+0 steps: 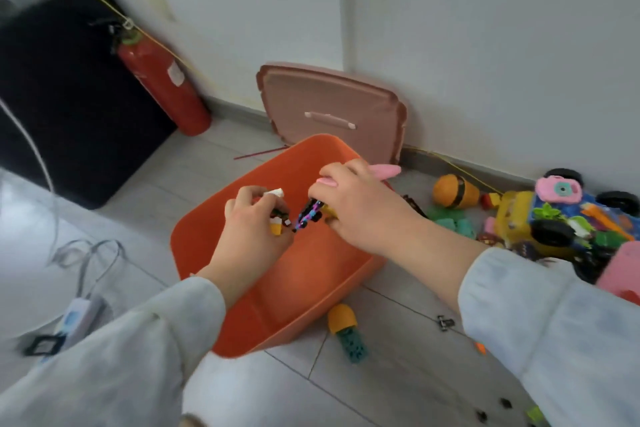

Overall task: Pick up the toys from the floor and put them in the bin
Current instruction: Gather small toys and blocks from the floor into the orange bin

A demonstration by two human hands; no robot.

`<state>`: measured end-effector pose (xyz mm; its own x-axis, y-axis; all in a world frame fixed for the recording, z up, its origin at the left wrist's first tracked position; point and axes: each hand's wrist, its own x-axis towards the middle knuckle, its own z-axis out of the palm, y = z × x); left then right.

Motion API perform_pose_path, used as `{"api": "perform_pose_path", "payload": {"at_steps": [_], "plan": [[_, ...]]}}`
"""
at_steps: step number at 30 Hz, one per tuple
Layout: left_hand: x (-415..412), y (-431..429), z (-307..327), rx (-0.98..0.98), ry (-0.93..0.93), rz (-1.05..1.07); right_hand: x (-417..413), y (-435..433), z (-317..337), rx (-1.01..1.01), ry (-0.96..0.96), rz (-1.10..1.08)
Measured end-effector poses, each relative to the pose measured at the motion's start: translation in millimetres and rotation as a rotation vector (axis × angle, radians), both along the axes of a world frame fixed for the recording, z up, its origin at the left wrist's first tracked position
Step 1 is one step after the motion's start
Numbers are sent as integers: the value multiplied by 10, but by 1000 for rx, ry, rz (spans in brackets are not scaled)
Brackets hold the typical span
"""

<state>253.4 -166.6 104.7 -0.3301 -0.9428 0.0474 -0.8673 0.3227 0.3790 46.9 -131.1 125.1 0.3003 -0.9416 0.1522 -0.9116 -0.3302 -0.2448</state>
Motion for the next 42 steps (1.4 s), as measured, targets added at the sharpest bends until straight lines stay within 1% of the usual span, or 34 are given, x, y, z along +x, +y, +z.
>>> {"api": "perform_pose_path", "payload": {"at_steps": [3, 8, 11, 14, 18, 22, 26, 28, 30, 33, 35, 39, 42], "plan": [[139, 37, -142, 52, -11, 39, 118, -105, -157, 38, 78, 49], [214, 173, -349, 106, -22, 71, 272, -92, -333, 126, 35, 152], [212, 240, -388, 141, -28, 63, 287, -51, -346, 149, 25, 155], [140, 288, -353, 121, -8, 31, 213, 18, -286, 110, 3, 132], [-142, 293, -206, 31, 32, -36, 29, 166, -184, 9, -39, 86], [-623, 300, -2, -71, 52, -206, -309, 411, -71, -126, -133, 17], [-1198, 401, 122, -206, 56, -396, -791, 786, -27, -175, -173, -104], [-1503, 450, 139, -289, 95, -484, -1036, 1000, -36, -180, -171, -192], [-1833, 561, 93, -317, 130, -565, -1262, 1273, -79, -165, -171, -287], [-2195, 819, -56, -271, 141, -653, -1520, 1704, -195, -97, -136, -411], [-2348, 1025, -206, -188, 117, -705, -1667, 2049, -311, -22, -76, -488], [-2477, 1357, -544, -7, -85, -740, -1837, 2667, -591, 177, 29, -635], [-2530, 1545, -773, 77, -200, -729, -1906, 3035, -816, 302, 17, -768]]}}
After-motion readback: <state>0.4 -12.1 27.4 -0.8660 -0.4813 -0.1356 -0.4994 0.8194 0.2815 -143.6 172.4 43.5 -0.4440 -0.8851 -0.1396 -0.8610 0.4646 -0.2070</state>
